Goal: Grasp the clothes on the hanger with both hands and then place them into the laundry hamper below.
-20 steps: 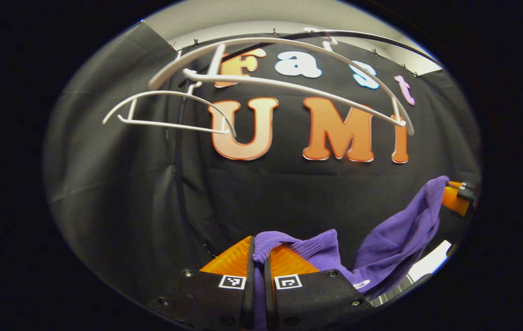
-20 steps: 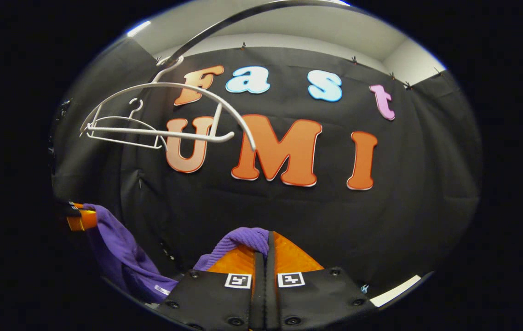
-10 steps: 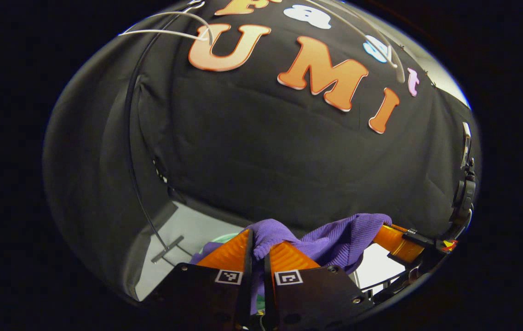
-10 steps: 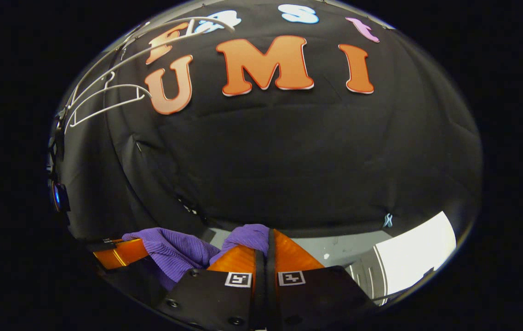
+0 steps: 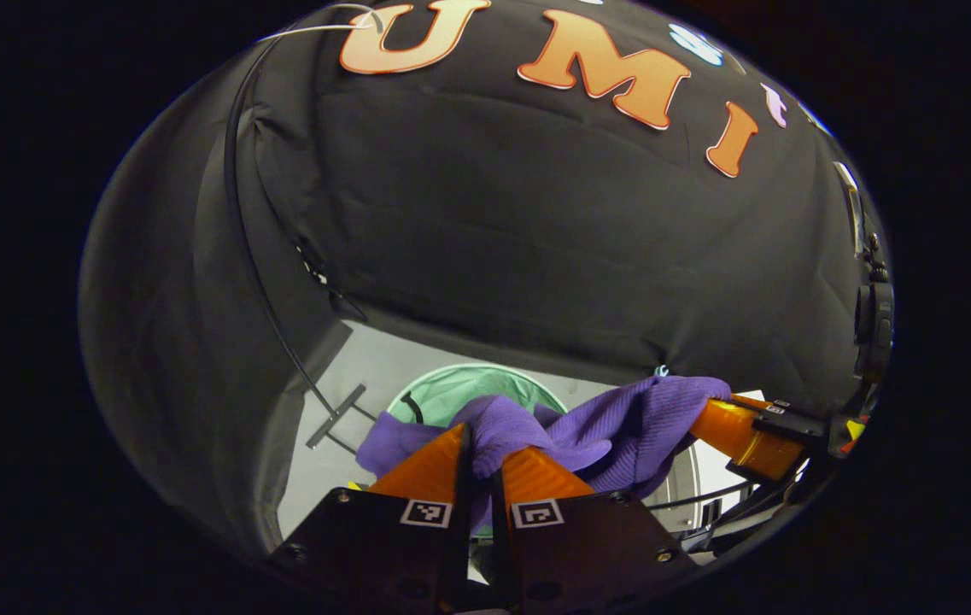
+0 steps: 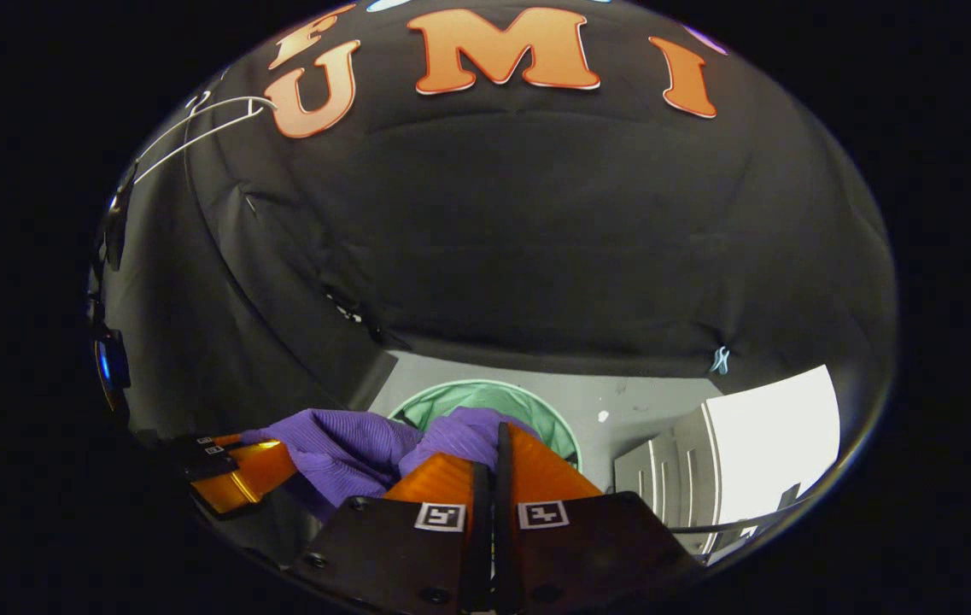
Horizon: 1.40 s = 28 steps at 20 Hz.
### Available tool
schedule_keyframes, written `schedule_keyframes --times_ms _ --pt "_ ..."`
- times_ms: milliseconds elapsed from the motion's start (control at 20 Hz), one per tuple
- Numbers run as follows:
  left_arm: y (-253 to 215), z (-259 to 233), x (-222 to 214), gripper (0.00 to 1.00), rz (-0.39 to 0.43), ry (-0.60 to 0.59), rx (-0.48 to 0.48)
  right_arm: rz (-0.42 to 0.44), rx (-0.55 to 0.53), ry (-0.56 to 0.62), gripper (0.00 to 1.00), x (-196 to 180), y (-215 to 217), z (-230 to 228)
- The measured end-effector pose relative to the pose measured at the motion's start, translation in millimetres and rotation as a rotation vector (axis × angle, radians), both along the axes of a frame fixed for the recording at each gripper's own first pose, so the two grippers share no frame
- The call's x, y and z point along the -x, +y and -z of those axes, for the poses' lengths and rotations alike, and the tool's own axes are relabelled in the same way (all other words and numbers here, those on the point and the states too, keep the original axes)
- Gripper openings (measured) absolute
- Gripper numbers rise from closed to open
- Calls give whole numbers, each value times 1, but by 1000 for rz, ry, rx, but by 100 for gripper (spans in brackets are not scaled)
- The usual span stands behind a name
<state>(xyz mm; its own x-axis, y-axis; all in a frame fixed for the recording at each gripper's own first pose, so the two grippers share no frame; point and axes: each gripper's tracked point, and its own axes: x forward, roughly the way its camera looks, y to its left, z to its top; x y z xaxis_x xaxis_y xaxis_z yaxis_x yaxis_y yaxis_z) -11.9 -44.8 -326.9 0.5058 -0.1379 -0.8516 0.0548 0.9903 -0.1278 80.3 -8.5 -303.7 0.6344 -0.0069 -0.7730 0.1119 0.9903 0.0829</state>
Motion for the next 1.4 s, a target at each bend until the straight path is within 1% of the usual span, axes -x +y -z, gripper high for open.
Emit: schedule_keyframes --times_ms 50,100,150,250,350,400,550,650,700,800,900,1050,1150,1200,1300,1400 --pt "0 4 0 12 -13 15 9 -9 -10 12 10 0 4 2" --pt "3 9 5 16 -24 39 16 -8 -14 21 7 2 4 5" --pt "7 13 8 30 -39 57 22 -12 -24 21 32 0 7 5" --pt "12 11 6 58 -71 61 29 -10 -14 4 63 -5 5 0" --pt "19 8 -1 86 -103 45 14 -14 0 -6 94 -4 4 -3" --pt "22 6 -2 100 -113 41 4 -21 3 -6 96 -4 6 -3" --pt "23 6 2 97 -117 39 10 -36 12 -9 95 -6 9 -2" --pt "24 1 1 98 -106 23 3 -42 18 -20 95 -6 12 -6" --pt "24 -5 -2 98 -99 1 -1 -44 18 -36 95 -6 12 -10" --pt "22 -28 -15 98 -90 -86 -15 -41 15 -114 96 -13 13 -29" --pt "30 -56 -25 98 -83 -189 -42 -31 42 -209 96 -21 7 -57" --pt "33 -100 -31 97 -74 -295 -92 -34 105 -357 95 -30 -7 -111" --pt "31 -132 -35 97 -90 -377 -90 -33 100 -457 95 -28 -10 -154" --pt "30 -148 -38 97 -112 -425 -99 -29 84 -510 95 -22 -10 -178" --pt "38 -186 -46 96 -174 -533 -151 -20 59 -601 95 -12 -16 -213" --pt "37 -216 -56 96 -219 -654 -161 -19 45 -647 95 -1 -21 -237"
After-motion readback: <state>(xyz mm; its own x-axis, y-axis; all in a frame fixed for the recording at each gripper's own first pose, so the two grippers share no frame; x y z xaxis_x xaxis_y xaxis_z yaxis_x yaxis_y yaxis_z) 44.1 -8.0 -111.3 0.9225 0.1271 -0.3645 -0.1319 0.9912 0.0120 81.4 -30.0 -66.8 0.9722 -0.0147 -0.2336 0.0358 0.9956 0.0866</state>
